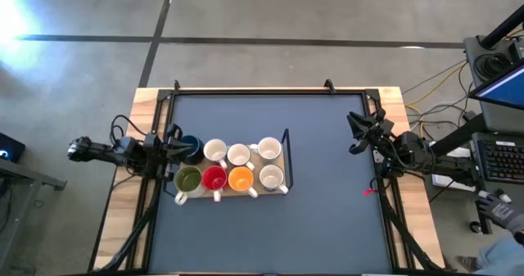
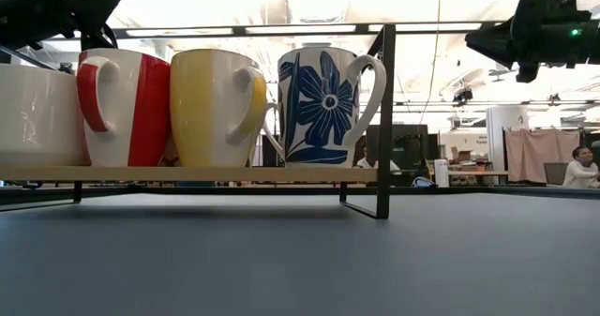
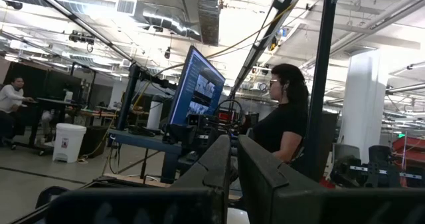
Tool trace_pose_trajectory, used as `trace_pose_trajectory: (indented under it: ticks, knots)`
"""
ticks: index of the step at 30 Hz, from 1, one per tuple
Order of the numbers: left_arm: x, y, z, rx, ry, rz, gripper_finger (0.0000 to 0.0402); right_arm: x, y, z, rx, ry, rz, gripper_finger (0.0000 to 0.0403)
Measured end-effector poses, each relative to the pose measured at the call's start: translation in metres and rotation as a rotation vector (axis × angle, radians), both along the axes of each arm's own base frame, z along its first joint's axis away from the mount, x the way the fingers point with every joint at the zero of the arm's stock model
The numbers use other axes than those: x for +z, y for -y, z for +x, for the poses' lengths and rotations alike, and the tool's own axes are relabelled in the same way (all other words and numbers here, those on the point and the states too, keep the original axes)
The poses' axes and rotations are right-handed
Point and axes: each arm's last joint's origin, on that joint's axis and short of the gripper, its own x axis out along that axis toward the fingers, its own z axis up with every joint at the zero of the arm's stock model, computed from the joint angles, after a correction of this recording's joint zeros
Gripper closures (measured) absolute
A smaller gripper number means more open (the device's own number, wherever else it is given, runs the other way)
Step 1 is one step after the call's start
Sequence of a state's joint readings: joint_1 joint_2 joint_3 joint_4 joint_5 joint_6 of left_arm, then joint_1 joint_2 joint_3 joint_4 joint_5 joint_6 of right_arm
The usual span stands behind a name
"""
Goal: Place coffee mugs
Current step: Return to Home Position
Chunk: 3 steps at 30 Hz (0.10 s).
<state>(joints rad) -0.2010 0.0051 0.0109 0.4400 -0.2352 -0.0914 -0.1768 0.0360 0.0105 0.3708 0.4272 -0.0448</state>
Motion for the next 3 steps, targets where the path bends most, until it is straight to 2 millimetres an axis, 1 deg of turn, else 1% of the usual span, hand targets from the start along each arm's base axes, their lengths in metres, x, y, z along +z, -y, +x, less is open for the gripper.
trace_pose_trajectory:
  ticks: [3]
  knots:
    - [0.0000, 0.0000, 0.0000, 0.000, 0.000, 0.000, 0.0391, -0.0001, 0.0000, 0.0000, 0.000, 0.000, 0.000, 0.0335]
